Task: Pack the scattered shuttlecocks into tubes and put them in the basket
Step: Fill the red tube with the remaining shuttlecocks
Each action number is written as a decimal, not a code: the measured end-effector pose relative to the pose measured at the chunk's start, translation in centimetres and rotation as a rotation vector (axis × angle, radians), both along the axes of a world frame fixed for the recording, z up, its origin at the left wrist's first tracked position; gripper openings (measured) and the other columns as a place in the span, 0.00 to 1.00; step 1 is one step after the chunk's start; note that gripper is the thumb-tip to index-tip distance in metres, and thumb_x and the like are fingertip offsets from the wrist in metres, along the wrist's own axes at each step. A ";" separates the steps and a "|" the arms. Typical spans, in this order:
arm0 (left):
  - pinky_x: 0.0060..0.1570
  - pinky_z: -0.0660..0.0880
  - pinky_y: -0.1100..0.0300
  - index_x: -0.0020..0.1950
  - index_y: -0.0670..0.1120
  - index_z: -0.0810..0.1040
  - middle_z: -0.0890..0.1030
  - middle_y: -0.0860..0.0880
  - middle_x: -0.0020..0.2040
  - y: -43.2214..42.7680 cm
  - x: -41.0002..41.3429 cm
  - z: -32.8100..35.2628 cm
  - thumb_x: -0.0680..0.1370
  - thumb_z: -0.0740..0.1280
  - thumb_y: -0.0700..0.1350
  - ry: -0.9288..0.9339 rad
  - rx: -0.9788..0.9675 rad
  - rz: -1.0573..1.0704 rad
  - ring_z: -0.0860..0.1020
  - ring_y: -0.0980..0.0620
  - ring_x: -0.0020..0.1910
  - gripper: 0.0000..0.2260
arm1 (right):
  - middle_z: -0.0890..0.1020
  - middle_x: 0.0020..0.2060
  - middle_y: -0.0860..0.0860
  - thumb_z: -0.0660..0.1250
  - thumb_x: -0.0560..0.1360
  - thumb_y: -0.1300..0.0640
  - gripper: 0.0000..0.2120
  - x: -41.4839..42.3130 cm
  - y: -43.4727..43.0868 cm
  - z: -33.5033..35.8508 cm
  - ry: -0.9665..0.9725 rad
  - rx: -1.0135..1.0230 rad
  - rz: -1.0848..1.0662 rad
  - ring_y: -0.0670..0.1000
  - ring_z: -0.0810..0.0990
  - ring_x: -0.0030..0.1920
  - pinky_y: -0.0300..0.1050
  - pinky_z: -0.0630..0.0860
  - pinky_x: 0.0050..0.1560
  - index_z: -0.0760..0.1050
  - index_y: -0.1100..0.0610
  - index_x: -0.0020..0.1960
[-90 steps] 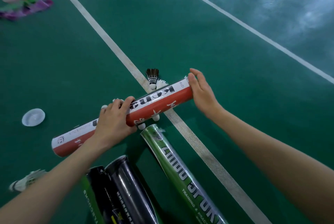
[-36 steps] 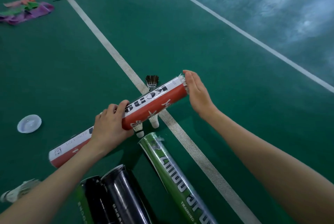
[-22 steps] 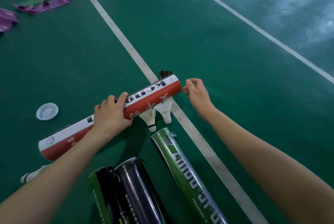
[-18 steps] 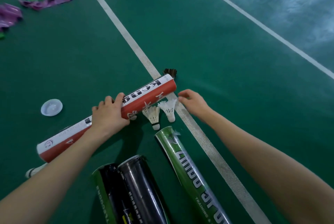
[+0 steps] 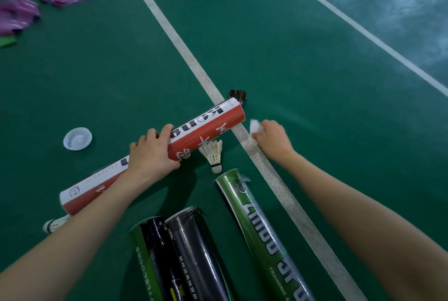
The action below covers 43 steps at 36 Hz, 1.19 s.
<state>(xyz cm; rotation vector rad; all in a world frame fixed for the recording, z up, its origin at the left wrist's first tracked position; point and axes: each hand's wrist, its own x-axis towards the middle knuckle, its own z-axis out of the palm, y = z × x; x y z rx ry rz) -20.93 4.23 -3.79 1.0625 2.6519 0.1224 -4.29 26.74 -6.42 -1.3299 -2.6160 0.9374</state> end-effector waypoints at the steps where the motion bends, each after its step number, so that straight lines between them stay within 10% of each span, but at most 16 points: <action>1: 0.58 0.69 0.46 0.71 0.52 0.57 0.70 0.44 0.56 0.1 0.2 0.1 0.67 0.73 0.55 -0.004 -0.001 -0.008 0.72 0.43 0.55 0.38 | 0.76 0.45 0.54 0.62 0.79 0.54 0.09 0.3 0.7 0.6 0.060 0.002 -0.079 0.54 0.74 0.45 0.45 0.69 0.42 0.72 0.60 0.47; 5: 0.57 0.67 0.48 0.70 0.53 0.58 0.70 0.46 0.55 0.6 1.0 0.7 0.67 0.73 0.52 0.001 0.013 -0.044 0.72 0.44 0.55 0.36 | 0.75 0.37 0.51 0.59 0.81 0.54 0.11 1.4 2.3 3.7 0.353 -0.060 -0.288 0.48 0.68 0.33 0.33 0.64 0.27 0.73 0.60 0.47; 12: 0.57 0.66 0.48 0.71 0.53 0.58 0.70 0.46 0.55 1.9 2.8 1.8 0.67 0.73 0.52 0.019 0.077 -0.109 0.72 0.45 0.55 0.36 | 0.79 0.43 0.48 0.60 0.81 0.52 0.09 1.3 1.8 6.2 0.477 -0.153 -0.248 0.44 0.73 0.37 0.34 0.66 0.32 0.73 0.57 0.49; 16: 0.59 0.66 0.48 0.71 0.53 0.58 0.70 0.46 0.56 2.1 3.3 2.1 0.67 0.73 0.52 0.008 0.104 -0.114 0.71 0.45 0.56 0.37 | 0.78 0.54 0.49 0.54 0.82 0.48 0.17 1.2 0.5 6.8 0.459 -0.324 -0.126 0.46 0.76 0.53 0.40 0.70 0.52 0.68 0.54 0.67; 22: 0.58 0.65 0.48 0.71 0.54 0.58 0.69 0.47 0.55 1.1 2.8 2.4 0.66 0.73 0.51 0.030 0.104 -0.115 0.71 0.45 0.55 0.37 | 0.70 0.70 0.54 0.41 0.72 0.26 0.41 0.6 -0.1 6.7 0.396 -0.584 -0.004 0.51 0.63 0.73 0.55 0.48 0.76 0.50 0.50 0.77; 31: 0.59 0.64 0.49 0.71 0.56 0.59 0.69 0.47 0.54 -1.5 -0.1 1.7 0.66 0.73 0.52 0.099 0.030 -0.080 0.71 0.45 0.55 0.37 | 0.68 0.72 0.54 0.38 0.79 0.36 0.33 -1.5 -2.4 5.8 0.342 -0.841 0.033 0.52 0.61 0.74 0.61 0.49 0.75 0.50 0.52 0.78; 36: 0.58 0.65 0.49 0.71 0.55 0.58 0.70 0.46 0.55 -3.0 -1.5 1.0 0.67 0.73 0.53 0.099 -0.014 -0.027 0.71 0.45 0.55 0.37 | 0.78 0.59 0.53 0.52 0.81 0.44 0.20 -4.1 -3.8 3.7 0.319 -0.686 -0.105 0.53 0.73 0.63 0.55 0.67 0.67 0.69 0.55 0.65; 43: 0.56 0.67 0.49 0.70 0.54 0.59 0.71 0.46 0.54 -4.8 -2.7 0.4 0.66 0.73 0.52 0.032 -0.038 0.038 0.72 0.44 0.55 0.36 | 0.75 0.55 0.50 0.59 0.81 0.56 0.12 -4.4 -4.7 0.9 0.235 -0.381 -0.013 0.45 0.74 0.47 0.37 0.70 0.41 0.69 0.56 0.63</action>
